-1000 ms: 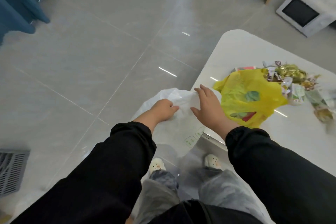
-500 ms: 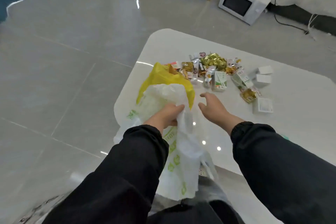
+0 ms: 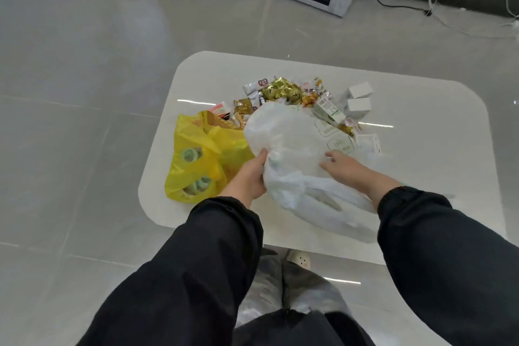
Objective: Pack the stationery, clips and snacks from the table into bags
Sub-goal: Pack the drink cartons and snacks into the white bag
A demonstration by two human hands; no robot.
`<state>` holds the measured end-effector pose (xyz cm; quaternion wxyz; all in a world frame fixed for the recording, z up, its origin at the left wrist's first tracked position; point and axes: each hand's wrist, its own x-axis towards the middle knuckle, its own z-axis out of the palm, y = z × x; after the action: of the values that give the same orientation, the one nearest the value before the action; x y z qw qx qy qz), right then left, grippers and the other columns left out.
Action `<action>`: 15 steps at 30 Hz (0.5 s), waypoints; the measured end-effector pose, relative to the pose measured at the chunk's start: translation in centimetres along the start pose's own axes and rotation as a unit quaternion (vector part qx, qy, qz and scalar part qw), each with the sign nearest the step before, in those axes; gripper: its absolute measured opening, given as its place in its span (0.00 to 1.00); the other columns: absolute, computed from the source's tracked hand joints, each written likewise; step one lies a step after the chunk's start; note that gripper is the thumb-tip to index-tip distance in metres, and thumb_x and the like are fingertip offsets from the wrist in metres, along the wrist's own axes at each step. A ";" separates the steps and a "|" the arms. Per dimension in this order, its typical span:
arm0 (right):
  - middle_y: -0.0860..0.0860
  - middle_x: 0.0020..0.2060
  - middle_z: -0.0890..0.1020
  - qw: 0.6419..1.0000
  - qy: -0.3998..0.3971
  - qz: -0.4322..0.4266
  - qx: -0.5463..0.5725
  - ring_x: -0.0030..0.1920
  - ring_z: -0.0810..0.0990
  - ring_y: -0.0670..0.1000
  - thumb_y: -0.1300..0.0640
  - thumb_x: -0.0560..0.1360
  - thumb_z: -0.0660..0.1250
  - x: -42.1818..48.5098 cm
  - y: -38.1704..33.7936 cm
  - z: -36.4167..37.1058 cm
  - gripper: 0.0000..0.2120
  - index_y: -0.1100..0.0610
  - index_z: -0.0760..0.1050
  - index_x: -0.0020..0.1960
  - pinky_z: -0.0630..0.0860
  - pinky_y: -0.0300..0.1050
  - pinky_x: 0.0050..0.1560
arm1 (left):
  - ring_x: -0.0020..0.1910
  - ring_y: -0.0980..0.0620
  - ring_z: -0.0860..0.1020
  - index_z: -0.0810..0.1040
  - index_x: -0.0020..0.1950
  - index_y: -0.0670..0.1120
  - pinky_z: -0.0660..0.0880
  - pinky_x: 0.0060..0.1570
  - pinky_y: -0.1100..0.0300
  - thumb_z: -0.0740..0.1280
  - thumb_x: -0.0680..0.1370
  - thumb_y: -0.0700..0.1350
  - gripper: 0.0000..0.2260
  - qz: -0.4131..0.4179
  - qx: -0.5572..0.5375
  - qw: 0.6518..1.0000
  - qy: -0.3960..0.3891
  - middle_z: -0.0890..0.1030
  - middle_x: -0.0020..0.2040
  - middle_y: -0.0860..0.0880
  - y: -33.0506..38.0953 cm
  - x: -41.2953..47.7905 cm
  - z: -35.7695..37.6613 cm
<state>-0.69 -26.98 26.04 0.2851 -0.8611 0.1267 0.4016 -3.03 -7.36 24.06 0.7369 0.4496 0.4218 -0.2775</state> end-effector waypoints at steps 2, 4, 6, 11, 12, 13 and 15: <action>0.54 0.74 0.63 0.999 0.023 -0.016 -0.016 0.72 0.63 0.58 0.49 0.79 0.59 0.5 -1.1 0.3 0.27 0.55 0.58 0.75 0.60 0.56 0.71 | 0.57 0.42 0.78 0.73 0.66 0.42 0.76 0.57 0.45 0.60 0.81 0.54 0.20 0.003 -0.015 0.999 0.042 0.79 0.61 0.42 0.7 1.6 -2.5; 0.55 0.73 0.64 0.996 0.060 -0.047 -0.035 0.72 0.63 0.58 0.49 0.78 0.60 1.0 -2.1 0.8 0.28 0.56 0.59 0.75 0.60 0.58 0.71 | 0.53 0.44 0.78 0.71 0.64 0.42 0.77 0.46 0.50 0.59 0.81 0.55 0.19 0.018 0.010 0.997 0.068 0.78 0.57 0.43 1.6 1.8 -3.7; 0.55 0.73 0.63 0.994 0.075 -0.074 -0.014 0.71 0.64 0.57 0.52 0.78 0.61 1.7 -2.7 1.3 0.27 0.57 0.59 0.74 0.63 0.52 0.69 | 0.54 0.45 0.74 0.64 0.69 0.45 0.71 0.46 0.53 0.60 0.81 0.51 0.19 0.059 0.092 0.987 0.119 0.73 0.61 0.44 2.2 2.7 -4.3; 0.52 0.72 0.65 0.987 0.091 -0.082 0.106 0.70 0.66 0.53 0.58 0.79 0.59 3.1 -2.2 2.2 0.24 0.55 0.61 0.74 0.66 0.47 0.65 | 0.68 0.45 0.66 0.57 0.76 0.46 0.67 0.63 0.52 0.64 0.77 0.42 0.29 0.264 0.422 0.851 0.169 0.63 0.72 0.45 1.8 4.1 -2.9; 0.52 0.72 0.66 0.984 0.111 -0.086 0.110 0.71 0.65 0.52 0.60 0.78 0.59 3.4 -1.7 2.2 0.24 0.55 0.62 0.73 0.65 0.47 0.67 | 0.70 0.46 0.64 0.57 0.76 0.46 0.65 0.66 0.52 0.65 0.76 0.42 0.29 0.275 0.465 0.828 0.152 0.63 0.72 0.45 1.1 4.3 -2.3; 0.52 0.71 0.66 0.981 0.135 -0.090 0.110 0.71 0.65 0.52 0.62 0.77 0.58 3.7 -1.2 2.0 0.24 0.56 0.62 0.73 0.64 0.47 0.68 | 0.71 0.46 0.63 0.57 0.76 0.46 0.63 0.67 0.53 0.65 0.77 0.42 0.29 0.275 0.496 0.813 0.132 0.62 0.73 0.45 0.2 4.6 -1.8; 0.54 0.70 0.66 0.973 0.188 -0.108 0.075 0.71 0.64 0.53 0.67 0.75 0.58 4.3 0.0 1.2 0.25 0.58 0.64 0.72 0.62 0.46 0.70 | 0.73 0.46 0.60 0.56 0.76 0.46 0.61 0.70 0.53 0.65 0.77 0.43 0.30 0.249 0.532 0.804 0.089 0.60 0.75 0.46 -1.5 5.6 -0.9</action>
<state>1.35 -26.19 22.09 0.3618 -0.9059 0.1142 0.1883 -1.81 -7.40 18.36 0.3852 0.8834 0.1454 -0.2236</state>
